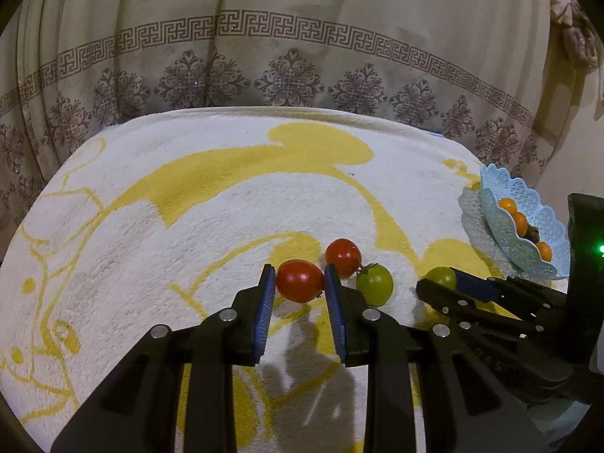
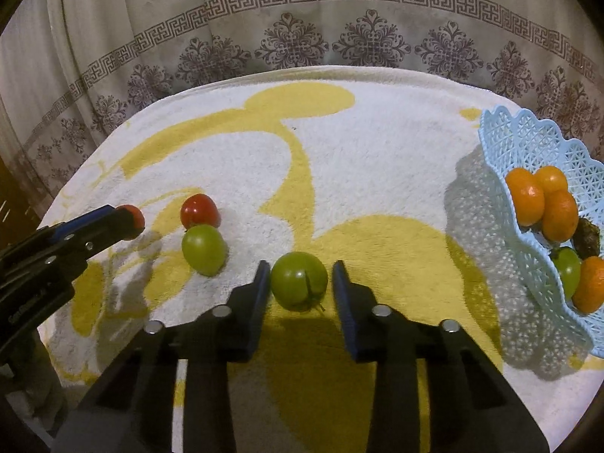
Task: Organize fruits
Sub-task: 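Grasp a red tomato with the left tool while the right tool grasps a green tomato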
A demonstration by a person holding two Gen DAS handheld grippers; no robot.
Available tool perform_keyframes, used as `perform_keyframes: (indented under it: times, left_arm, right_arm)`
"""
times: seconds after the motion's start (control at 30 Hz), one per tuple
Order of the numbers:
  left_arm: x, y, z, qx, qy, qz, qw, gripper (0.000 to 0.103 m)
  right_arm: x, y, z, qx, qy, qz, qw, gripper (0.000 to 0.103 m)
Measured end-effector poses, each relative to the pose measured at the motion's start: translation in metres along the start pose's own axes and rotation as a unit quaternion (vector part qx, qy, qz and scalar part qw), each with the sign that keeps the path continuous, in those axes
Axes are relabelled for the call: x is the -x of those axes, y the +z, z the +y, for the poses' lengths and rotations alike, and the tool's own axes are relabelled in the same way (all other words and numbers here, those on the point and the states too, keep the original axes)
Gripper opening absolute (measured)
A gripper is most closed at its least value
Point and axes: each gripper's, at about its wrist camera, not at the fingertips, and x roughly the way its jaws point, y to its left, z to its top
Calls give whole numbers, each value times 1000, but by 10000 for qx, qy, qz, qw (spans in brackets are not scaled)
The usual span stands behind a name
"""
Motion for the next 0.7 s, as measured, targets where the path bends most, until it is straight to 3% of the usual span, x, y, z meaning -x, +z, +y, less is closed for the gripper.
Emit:
perform_keyframes:
  times: [0.6,0.7]
  left_arm:
    - [3,-1,-3,-19,-43,-30,10000,28]
    - [-3,-4,-3,45,-81,148,9998,35]
  right_arm:
    - [37,-12,-5,-153,34,-390,9991,30]
    - [38,-15,-9,-219,47,-380,9990,30]
